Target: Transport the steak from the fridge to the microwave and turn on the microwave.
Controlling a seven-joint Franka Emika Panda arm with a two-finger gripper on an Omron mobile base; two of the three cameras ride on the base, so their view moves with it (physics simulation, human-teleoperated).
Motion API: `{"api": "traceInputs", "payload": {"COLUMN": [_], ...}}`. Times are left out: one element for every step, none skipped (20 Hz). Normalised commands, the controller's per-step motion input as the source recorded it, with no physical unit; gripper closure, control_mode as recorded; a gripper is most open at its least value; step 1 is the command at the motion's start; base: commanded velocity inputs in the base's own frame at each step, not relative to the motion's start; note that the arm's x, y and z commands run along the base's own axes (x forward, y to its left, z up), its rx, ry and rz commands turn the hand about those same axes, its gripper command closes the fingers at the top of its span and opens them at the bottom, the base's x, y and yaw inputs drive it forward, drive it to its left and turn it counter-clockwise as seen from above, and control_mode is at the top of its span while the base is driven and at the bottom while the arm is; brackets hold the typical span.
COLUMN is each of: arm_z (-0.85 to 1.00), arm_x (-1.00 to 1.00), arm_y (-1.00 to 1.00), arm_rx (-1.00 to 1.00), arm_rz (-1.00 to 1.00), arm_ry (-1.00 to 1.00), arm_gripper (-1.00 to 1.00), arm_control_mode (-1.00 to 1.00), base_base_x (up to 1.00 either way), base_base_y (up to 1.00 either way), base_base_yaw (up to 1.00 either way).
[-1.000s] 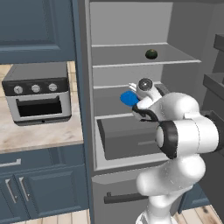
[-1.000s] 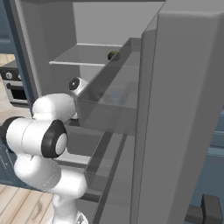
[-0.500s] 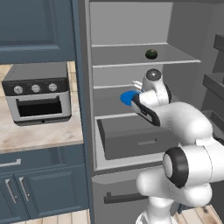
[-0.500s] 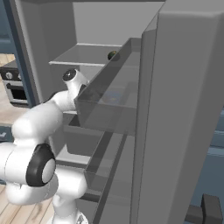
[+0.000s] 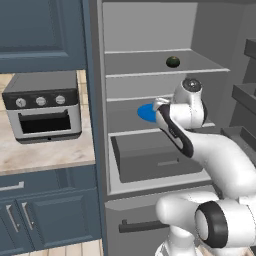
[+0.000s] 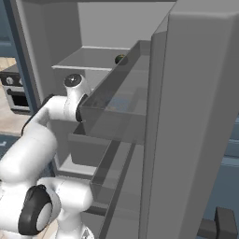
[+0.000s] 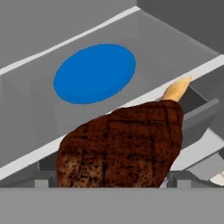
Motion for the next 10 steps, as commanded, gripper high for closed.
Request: {"api": "traceInputs", "payload": {"arm_z": [0.00,0.00,0.00,0.00,0.12,0.19,0.19,0.29,0.33,0.34], "arm_x": [-0.71,-0.59,-0.57,-0.59,-0.55,-0.44,-0.41,-0.38,-0.36,-0.35], "arm_y": [0.04,0.14,0.17,0.16,0.14,0.09,0.08,0.04,0.00,0.00], "arm_rx": [0.00,-0.02,-0.06,-0.08,-0.09,-0.07,-0.08,-0.09,-0.11,-0.13], "arm_rz": [0.17,0.21,0.22,0.22,0.20,0.17,0.17,0.15,0.14,0.11], "arm_ry": [0.00,-0.04,-0.07,-0.07,-0.09,-0.10,-0.11,-0.13,-0.15,-0.15], "arm_gripper": [1.00,1.00,1.00,1.00,1.00,1.00,1.00,1.00,1.00,1.00], "arm_control_mode": [-1.00,-1.00,-1.00,-1.00,-1.00,-1.00,-1.00,-1.00,-1.00,-1.00], "base_base_x": [0.00,0.00,0.00,0.00,0.00,0.00,0.00,0.00,0.00,0.00], "base_base_y": [0.00,0.00,0.00,0.00,0.00,0.00,0.00,0.00,0.00,0.00], "base_base_yaw": [0.00,0.00,0.00,0.00,0.00,0.00,0.00,0.00,0.00,0.00]}}
